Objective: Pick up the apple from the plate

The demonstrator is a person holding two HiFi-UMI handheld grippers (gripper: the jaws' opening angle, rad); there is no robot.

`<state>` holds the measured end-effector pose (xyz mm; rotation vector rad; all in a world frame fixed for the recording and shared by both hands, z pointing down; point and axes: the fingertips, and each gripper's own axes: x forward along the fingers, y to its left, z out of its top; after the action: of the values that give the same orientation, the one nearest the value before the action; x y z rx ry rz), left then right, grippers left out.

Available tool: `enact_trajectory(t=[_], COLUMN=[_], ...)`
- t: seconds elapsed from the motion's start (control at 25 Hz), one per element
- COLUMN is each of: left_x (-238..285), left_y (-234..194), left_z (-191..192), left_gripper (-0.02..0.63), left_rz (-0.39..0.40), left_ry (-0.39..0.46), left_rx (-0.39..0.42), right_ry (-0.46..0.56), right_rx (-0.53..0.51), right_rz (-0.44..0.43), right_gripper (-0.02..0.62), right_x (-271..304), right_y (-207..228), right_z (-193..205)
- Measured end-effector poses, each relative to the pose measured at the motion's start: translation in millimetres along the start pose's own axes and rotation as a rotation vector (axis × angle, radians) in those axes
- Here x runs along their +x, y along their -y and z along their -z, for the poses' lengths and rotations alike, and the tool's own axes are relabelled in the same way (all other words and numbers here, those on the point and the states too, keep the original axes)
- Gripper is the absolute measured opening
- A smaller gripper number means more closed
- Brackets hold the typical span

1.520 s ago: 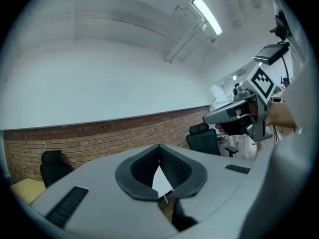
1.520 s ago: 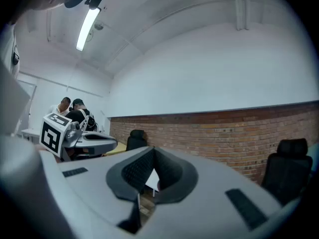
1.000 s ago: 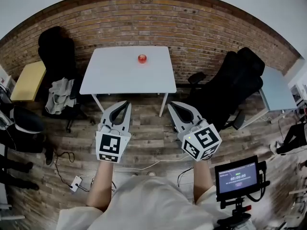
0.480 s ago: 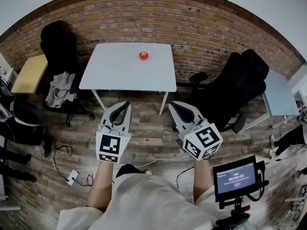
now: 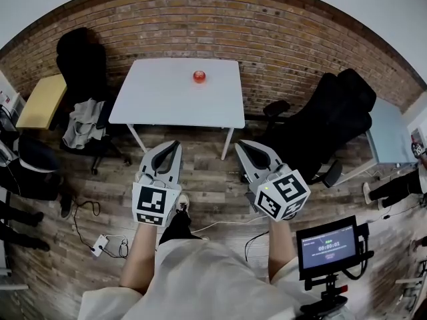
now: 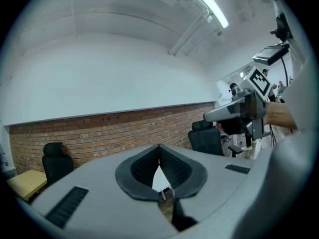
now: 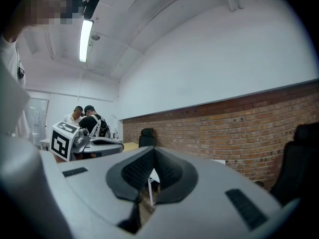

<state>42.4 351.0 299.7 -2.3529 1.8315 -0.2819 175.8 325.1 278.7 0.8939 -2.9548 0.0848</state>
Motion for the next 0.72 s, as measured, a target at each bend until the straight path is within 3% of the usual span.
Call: enact_trajectory(t=[0.56,0.72], left_x=[43,83], left_y=[-19,-39], left_z=[9,17], left_gripper=[0.006,0.006], left_rz=[0.02,0.032], left_ry=[0.022,0.019], left_rx=[-0.019,-0.006], right_ry=[-0.009,-0.016], right_rx=[0.027,0.026], right_rz=[0.023,0.042], right_gripper=[0.003,0.003], right_x=[28,60], right_y=[33,59], right_z=[3,0])
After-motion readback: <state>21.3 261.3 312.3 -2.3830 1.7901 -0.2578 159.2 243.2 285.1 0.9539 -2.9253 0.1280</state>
